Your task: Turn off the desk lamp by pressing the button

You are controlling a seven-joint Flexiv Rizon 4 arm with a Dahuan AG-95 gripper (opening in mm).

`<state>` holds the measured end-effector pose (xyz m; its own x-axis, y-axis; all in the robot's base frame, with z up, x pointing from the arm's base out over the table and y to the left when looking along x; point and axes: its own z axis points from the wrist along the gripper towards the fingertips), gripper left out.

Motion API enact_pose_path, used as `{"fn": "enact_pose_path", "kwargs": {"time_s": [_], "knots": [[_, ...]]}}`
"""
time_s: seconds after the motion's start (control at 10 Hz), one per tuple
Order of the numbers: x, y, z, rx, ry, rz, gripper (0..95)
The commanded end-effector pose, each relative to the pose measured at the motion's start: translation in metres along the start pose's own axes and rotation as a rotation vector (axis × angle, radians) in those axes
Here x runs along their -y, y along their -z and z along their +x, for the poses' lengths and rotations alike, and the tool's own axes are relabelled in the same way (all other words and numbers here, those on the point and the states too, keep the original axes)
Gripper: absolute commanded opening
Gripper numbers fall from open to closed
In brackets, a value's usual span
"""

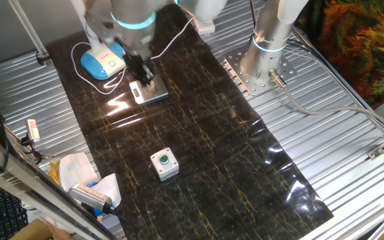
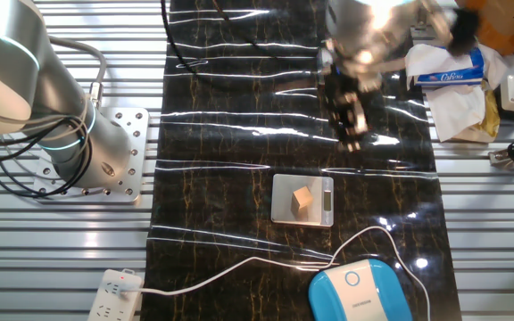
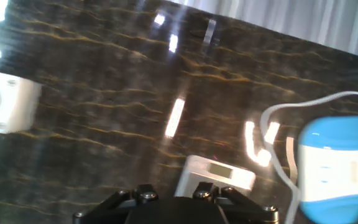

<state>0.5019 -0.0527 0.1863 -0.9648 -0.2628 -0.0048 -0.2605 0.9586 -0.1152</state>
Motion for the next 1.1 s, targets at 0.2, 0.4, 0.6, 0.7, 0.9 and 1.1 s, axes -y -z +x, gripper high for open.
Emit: {"fn": "enact_pose_path", "kwargs": {"time_s": [0.2, 0.4, 0.6, 0.7, 0.9, 1.1], "knots": [[0.094, 0.001, 0.005, -0.001, 0.053, -0.015, 38.0], [0.126, -0.007, 0.003, 0.0, 0.083, -0.019, 38.0], [0.159, -0.022, 0.008, 0.008, 0.094, -0.04, 57.0], [0.172, -0.033, 0.015, 0.014, 0.097, -0.047, 57.0], [0.184, -0.045, 0.021, 0.019, 0.106, -0.046, 57.0], [0.19, -0.067, 0.023, 0.034, 0.088, -0.045, 57.0]]}}
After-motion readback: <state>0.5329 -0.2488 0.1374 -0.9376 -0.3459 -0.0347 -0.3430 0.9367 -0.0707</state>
